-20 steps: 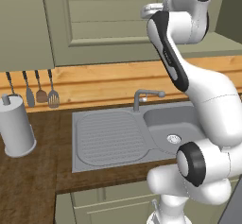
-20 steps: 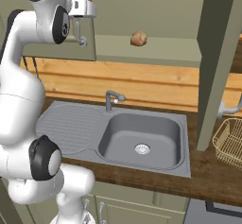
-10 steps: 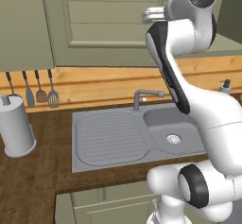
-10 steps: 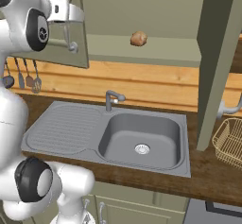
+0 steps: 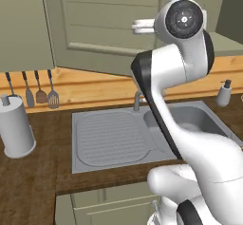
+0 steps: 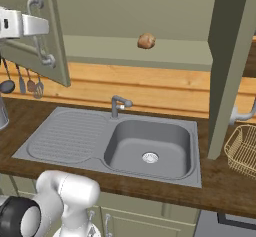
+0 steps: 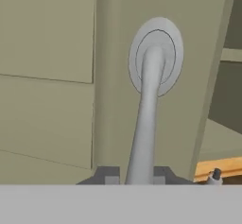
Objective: Open the cabinet, pick up the bread from the cabinet and place it in the basket. Then move the basket to the dining counter.
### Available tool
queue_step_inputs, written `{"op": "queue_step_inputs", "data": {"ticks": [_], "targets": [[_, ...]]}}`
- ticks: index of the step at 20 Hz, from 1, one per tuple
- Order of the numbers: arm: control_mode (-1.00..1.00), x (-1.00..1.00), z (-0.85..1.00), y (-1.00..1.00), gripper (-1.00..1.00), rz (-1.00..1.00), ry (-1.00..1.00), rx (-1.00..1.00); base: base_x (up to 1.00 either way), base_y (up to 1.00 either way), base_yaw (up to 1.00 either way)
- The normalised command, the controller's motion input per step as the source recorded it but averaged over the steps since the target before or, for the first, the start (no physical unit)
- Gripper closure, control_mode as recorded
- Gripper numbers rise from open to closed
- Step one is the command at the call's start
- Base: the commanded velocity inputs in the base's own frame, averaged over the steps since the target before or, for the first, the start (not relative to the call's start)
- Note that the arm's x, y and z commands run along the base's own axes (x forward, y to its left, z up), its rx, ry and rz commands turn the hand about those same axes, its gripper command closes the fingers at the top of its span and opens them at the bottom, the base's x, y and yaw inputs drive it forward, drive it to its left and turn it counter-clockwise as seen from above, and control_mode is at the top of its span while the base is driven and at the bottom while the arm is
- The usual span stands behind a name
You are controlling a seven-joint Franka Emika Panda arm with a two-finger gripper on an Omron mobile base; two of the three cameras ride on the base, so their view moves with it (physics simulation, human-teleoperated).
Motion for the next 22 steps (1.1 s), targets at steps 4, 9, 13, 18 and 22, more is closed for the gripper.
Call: {"op": "queue_step_inputs", "data": {"ticks": [4,9,13,18,22], "targets": [[-1.0,-0.95,0.11,0.85,1.0,-0.01,-0.02,-0.1,0.0,0.0,0.0],[-1.0,-0.91,0.0,0.74,-1.0,-0.07,0.0,-0.09,0.0,0.0,0.0],[-1.0,-0.71,0.0,0.18,-1.0,-0.06,0.0,0.0,0.0,0.0,0.0],[-1.0,-0.9,-0.16,-0.45,-1.0,-0.04,0.0,0.13,0.0,0.0,0.0],[-1.0,-1.0,-0.08,-0.8,-1.0,0.0,-0.05,0.42,0.0,0.0,0.0]]}}
